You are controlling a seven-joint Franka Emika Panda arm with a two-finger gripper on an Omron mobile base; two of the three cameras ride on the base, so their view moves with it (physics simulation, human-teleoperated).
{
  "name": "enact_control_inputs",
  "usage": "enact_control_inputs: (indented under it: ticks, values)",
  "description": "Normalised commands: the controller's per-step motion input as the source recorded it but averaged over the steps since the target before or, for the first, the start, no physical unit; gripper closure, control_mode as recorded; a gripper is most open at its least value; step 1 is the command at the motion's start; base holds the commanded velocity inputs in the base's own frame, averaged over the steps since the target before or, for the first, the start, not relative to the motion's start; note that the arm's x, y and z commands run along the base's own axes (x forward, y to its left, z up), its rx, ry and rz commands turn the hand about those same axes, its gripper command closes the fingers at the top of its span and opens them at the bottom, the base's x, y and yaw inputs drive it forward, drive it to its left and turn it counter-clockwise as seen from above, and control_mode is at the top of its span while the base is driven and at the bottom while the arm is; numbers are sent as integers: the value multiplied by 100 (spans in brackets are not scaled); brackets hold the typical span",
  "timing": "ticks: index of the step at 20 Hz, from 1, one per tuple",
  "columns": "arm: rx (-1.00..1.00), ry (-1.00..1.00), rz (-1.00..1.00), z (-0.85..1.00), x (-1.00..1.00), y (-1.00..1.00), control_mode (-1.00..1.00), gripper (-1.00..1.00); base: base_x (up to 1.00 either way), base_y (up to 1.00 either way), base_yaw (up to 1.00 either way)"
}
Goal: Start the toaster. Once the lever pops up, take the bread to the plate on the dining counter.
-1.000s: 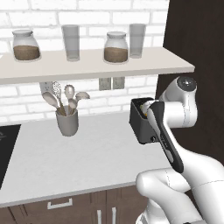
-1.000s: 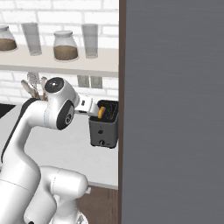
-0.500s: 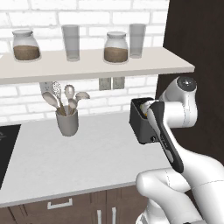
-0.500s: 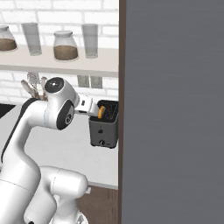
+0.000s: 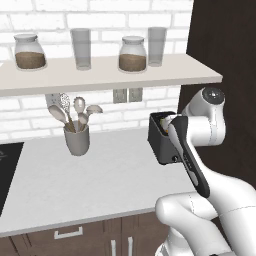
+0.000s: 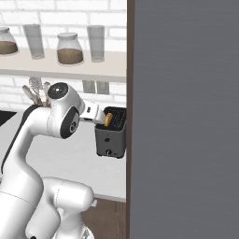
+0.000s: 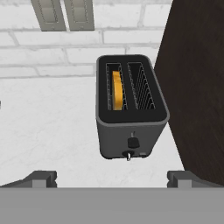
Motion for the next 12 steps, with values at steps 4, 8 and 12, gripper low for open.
enact_control_inputs:
  ticks: [4,8,12]
  values:
    - [0,0,0,0,0,0,-100,-100,0,0,0]
    - [0,0,0,0,0,0,-100,-100,0,0,0]
    - [0,0,0,0,0,0,-100,-100,0,0,0]
